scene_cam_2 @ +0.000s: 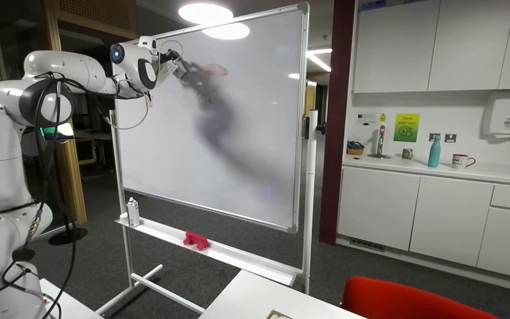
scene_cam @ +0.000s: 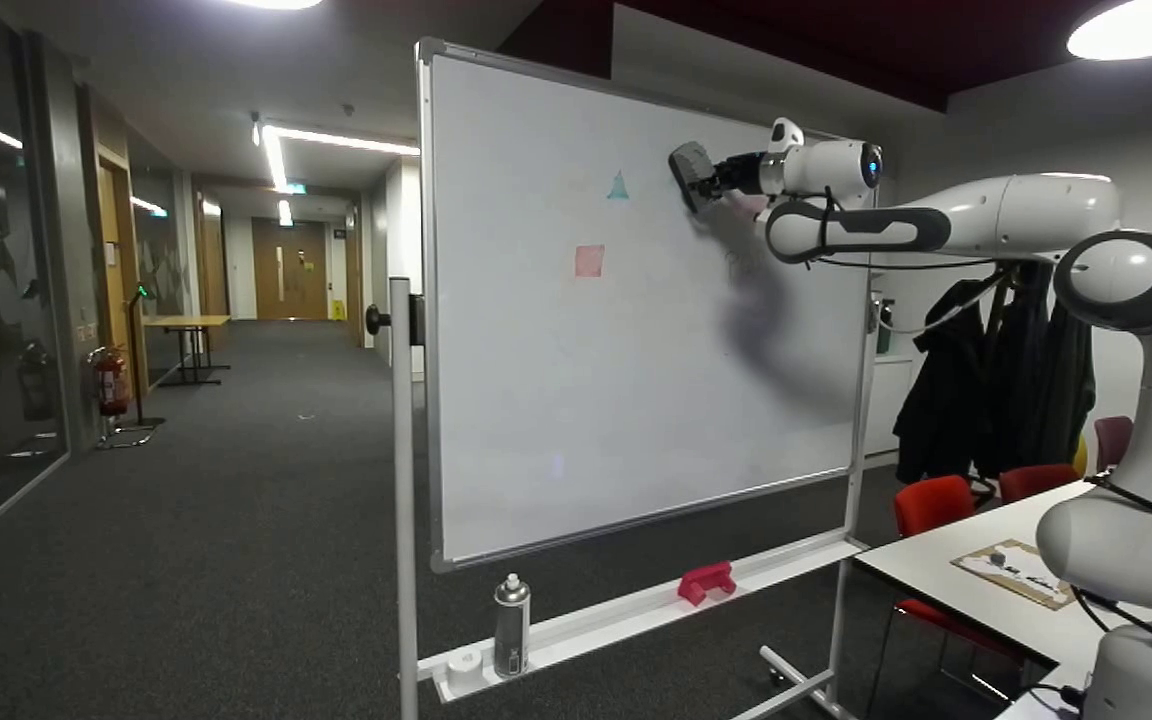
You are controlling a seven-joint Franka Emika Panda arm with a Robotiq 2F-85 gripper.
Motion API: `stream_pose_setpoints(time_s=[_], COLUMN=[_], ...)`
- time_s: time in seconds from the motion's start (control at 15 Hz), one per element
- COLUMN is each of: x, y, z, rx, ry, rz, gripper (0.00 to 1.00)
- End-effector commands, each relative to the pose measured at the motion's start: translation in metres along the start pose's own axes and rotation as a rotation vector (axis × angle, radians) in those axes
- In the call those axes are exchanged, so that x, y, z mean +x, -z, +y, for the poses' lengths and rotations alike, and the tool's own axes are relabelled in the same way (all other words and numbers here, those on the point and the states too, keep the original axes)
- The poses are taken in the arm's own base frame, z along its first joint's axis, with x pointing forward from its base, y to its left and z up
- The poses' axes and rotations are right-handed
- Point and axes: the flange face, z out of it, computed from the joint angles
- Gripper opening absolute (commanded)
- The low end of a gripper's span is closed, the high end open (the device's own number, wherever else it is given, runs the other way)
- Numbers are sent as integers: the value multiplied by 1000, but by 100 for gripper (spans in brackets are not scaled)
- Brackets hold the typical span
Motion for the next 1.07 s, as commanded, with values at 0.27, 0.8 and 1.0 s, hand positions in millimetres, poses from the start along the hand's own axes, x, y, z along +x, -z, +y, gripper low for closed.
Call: stream_pose_setpoints(time_s=[0.27,0.8,1.0], x=[-30,-37,-46], y=[-11,-11,-12], z=[-35,-44,-58], rx=[85,110,131], ry=[92,121,146], rz=[-46,-57,-74], gripper=[34,34,34])
